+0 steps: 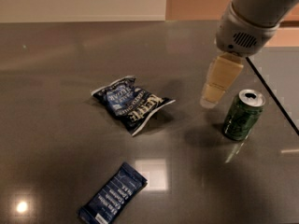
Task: Pick blue chip bag
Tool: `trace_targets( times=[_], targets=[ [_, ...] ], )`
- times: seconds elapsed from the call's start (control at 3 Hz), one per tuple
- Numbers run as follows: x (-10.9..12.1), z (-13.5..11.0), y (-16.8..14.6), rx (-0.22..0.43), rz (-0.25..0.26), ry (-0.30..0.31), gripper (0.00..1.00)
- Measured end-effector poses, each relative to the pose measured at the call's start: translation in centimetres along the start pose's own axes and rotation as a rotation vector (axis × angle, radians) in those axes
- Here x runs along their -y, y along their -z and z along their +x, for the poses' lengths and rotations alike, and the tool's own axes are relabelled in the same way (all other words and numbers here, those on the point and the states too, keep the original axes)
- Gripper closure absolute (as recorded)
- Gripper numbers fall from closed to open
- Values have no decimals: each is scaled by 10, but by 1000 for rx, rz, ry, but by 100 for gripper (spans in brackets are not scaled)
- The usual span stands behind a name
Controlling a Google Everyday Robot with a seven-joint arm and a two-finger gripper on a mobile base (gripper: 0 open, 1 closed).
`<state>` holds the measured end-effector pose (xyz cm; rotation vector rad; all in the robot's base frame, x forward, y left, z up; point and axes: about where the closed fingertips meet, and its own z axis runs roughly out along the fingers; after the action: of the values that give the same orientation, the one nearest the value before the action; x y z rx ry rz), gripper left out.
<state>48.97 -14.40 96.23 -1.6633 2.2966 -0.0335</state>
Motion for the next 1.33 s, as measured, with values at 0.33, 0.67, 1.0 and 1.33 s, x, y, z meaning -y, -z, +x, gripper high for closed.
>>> trace_targets(
  times=[0.33,0.67,1.0,1.33],
  targets=[
    [9,-34,-22,8,-31,-47,0],
    [8,-59,-42,23,-67,-78,0],
    [-5,-78,-64,36,-96,-85,0],
    [-17,-88,-85,28,-106,-79,0]
  ],
)
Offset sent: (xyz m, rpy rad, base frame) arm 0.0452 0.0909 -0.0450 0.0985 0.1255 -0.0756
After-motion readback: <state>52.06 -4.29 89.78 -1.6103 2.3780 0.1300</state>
